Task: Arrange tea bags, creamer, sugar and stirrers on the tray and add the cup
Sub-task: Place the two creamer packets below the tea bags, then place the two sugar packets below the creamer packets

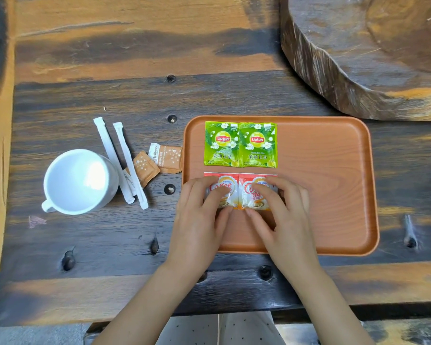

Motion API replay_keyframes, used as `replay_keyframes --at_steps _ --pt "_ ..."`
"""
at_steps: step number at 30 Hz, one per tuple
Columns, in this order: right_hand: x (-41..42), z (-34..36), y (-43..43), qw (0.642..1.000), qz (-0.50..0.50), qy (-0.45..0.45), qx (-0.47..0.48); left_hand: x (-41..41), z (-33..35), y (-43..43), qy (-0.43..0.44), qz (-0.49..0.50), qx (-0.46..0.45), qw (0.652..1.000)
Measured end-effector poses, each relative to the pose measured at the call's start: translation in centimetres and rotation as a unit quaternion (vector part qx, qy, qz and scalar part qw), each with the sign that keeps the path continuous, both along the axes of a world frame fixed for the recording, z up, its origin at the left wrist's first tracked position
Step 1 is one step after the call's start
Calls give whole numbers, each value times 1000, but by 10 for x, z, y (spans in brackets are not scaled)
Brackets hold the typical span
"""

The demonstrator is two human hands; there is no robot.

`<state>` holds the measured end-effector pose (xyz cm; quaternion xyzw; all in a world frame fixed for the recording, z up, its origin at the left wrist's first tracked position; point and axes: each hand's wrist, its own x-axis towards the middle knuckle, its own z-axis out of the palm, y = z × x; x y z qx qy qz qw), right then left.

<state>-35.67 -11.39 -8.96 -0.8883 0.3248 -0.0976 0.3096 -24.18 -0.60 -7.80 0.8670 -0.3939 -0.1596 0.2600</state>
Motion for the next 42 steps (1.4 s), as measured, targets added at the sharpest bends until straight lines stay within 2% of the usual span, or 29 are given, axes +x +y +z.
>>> replay_keyframes --at_steps 3,5,7,11,15,20,25,29,33,37,42 --pt "2 9 -2 1000 -1 -14 0 13 10 2 -19 -1 -6 1000" --pt "10 17 -5 1000 6 -25 6 39 21 6 -58 12 -15 998" --pt "28 25 -6 999 28 -29 7 73 30 10 -105 22 14 994" --pt "84 36 -2 994 98 -20 -50 130 38 13 -134 32 206 969" --pt "140 32 6 972 192 68 -118 152 26 9 -114 12 334 936" --pt "167 14 17 962 201 112 -144 153 15 7 -140 3 340 930" --pt "171 8 19 968 186 103 -132 154 20 4 -141 -17 359 922" --pt "173 12 14 981 164 52 -92 157 33 3 -45 -6 318 947" --pt "170 30 5 994 101 -46 9 160 58 9 25 23 190 981" --pt "141 49 -11 983 1 -128 133 155 78 18 38 39 61 997" --pt "73 52 -20 975 -22 -97 200 135 77 27 71 84 -44 993"
